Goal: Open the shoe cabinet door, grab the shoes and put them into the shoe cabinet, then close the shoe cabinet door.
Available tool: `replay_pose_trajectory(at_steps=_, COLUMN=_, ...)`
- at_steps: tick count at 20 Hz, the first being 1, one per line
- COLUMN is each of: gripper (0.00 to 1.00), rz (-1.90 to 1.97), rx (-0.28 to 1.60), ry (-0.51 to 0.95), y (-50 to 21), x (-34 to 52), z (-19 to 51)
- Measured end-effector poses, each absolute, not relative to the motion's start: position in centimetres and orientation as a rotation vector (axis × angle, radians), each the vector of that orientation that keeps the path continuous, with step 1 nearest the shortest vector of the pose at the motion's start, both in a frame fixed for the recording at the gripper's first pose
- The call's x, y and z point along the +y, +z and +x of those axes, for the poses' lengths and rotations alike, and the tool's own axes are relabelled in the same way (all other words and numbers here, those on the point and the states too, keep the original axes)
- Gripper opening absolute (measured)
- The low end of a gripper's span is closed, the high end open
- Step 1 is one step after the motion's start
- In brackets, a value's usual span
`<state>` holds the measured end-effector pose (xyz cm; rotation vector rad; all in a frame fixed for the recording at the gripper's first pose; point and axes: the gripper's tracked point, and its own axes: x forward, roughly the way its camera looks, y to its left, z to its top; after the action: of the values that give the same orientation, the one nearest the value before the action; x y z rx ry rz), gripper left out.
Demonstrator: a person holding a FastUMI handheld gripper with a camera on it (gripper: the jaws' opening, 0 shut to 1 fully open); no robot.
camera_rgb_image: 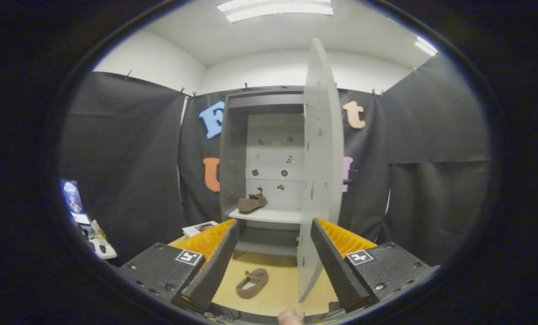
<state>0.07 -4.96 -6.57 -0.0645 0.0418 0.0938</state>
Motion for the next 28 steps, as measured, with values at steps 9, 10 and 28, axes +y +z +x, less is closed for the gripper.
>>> replay_pose_trajectory(at_steps=9, gripper=1.0, rz=-0.058, rx=0.085, ry=0.166, y=-15.5, x=5.2, z=3.0)
replay_pose_trajectory(at_steps=10, gripper=1.0, rz=-0.06, rx=0.097, ry=0.17, y=-16.9, x=6.0, z=3.8)
replay_pose_trajectory(at_steps=28, gripper=0.83, rz=0.019, rx=0.643, ry=0.062, y=-49.8, x=4.9, z=18.0)
